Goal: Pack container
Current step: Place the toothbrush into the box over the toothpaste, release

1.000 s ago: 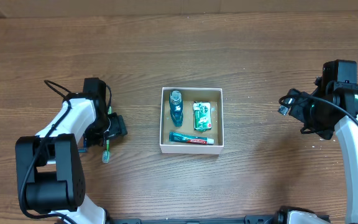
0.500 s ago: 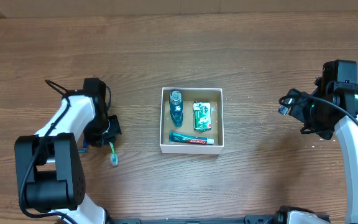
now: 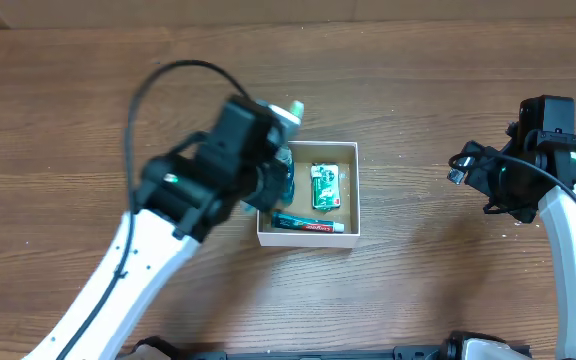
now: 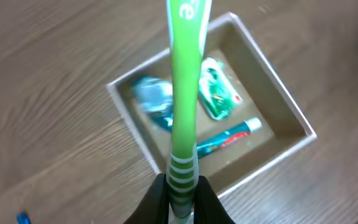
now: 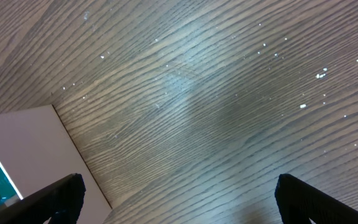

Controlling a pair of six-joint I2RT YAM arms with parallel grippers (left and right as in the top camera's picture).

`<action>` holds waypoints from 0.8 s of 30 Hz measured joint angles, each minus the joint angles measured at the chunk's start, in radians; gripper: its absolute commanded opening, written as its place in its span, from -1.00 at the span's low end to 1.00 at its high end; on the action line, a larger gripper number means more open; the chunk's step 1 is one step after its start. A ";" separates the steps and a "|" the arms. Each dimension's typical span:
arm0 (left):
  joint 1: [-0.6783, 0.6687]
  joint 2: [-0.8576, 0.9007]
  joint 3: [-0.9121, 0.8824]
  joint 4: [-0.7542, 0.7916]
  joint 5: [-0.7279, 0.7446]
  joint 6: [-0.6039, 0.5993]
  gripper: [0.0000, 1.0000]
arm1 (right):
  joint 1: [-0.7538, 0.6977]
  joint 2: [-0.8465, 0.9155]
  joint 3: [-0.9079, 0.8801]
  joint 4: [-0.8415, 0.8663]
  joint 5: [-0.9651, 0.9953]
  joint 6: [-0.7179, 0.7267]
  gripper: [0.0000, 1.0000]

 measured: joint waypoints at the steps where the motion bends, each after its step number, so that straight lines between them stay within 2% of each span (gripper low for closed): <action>1: -0.050 0.021 0.000 0.009 -0.005 0.034 -0.92 | 0.000 0.000 0.000 0.000 0.000 0.000 1.00; 5: -0.128 0.132 -0.005 0.051 -0.015 0.092 -0.92 | 0.000 0.000 0.000 0.000 0.000 0.000 1.00; 9: -0.129 0.298 -0.014 0.068 -0.025 0.103 -0.90 | 0.000 0.000 0.000 0.000 0.000 0.000 1.00; 13: -0.129 0.438 -0.025 0.066 -0.025 0.103 -0.80 | 0.000 0.000 0.000 -0.001 0.000 0.000 1.00; 14: -0.129 0.454 -0.025 0.066 -0.025 0.103 -0.66 | 0.000 0.000 0.000 -0.001 0.000 0.000 1.00; 15: -0.129 0.461 -0.026 0.066 -0.025 0.103 -0.33 | 0.000 0.000 0.000 -0.001 0.000 0.000 1.00; 17: -0.129 0.464 -0.026 0.059 -0.028 0.113 -0.14 | 0.000 0.000 0.000 -0.001 0.000 0.000 1.00; 20: -0.129 0.464 0.000 -0.020 -0.034 0.122 -0.04 | 0.000 0.000 0.000 -0.001 0.000 0.000 1.00; 24: -0.129 0.449 0.169 -0.200 -0.057 0.093 0.01 | 0.000 0.000 0.000 -0.001 0.000 0.000 1.00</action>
